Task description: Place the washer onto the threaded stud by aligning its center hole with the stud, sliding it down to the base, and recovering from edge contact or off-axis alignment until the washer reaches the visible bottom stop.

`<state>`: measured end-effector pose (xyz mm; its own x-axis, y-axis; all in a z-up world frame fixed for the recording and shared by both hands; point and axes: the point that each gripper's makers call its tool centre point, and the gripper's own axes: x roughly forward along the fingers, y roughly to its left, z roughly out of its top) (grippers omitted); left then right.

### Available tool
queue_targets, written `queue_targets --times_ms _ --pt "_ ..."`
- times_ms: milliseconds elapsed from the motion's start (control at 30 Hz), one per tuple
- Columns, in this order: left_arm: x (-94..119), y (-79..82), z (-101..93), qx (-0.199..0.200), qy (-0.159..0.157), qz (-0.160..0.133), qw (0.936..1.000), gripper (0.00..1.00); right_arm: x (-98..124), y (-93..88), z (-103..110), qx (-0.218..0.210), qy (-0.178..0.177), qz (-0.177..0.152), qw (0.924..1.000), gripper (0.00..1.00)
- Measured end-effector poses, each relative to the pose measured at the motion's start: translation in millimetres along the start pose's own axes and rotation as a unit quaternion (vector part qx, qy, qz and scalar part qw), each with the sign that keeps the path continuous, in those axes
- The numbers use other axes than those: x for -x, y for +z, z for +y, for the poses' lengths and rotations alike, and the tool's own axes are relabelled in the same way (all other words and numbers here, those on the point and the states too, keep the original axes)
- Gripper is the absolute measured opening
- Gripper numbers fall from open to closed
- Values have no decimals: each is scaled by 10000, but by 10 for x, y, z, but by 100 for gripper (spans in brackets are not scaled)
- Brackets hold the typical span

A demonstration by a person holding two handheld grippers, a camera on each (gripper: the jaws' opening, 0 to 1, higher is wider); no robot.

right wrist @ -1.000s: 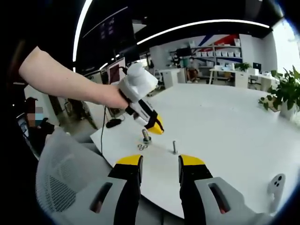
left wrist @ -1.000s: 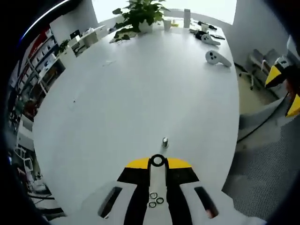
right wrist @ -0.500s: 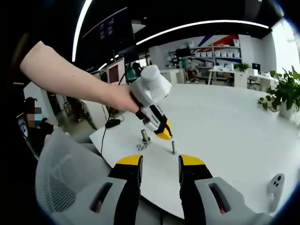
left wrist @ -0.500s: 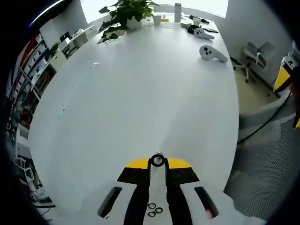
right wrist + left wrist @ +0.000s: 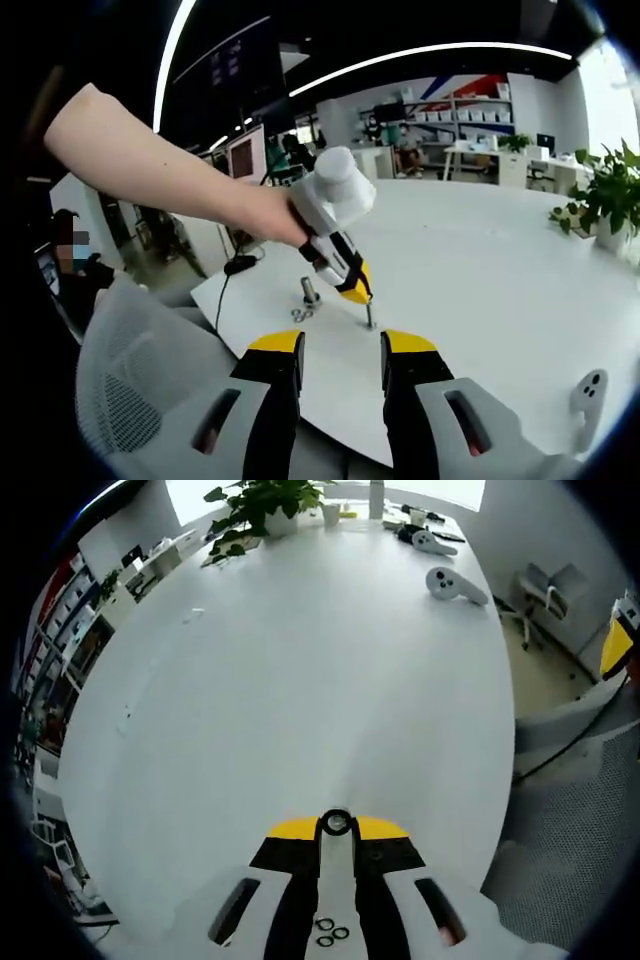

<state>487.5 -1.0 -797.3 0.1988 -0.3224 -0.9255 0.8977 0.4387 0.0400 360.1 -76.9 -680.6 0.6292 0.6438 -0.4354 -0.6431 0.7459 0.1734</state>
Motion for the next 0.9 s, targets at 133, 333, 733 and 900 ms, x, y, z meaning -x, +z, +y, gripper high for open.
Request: queue_targets --times_ms 133,333,733,900 --pt "-30 -9 9 -32 4 49 10000 9 3 -5 -9 -31 -13 6 10000 32" --pt "-77 -41 7 -44 -19 151 9999 10 -1 -8 -10 -17 -14 17 10000 32" --pt "-84 -21 6 -19 -11 120 9999 9 2 -16 -15 -10 -38 37 10000 32" --pt "-96 1 3 -8 -14 81 10000 9 1 -20 -23 -15 -52 44 10000 32"
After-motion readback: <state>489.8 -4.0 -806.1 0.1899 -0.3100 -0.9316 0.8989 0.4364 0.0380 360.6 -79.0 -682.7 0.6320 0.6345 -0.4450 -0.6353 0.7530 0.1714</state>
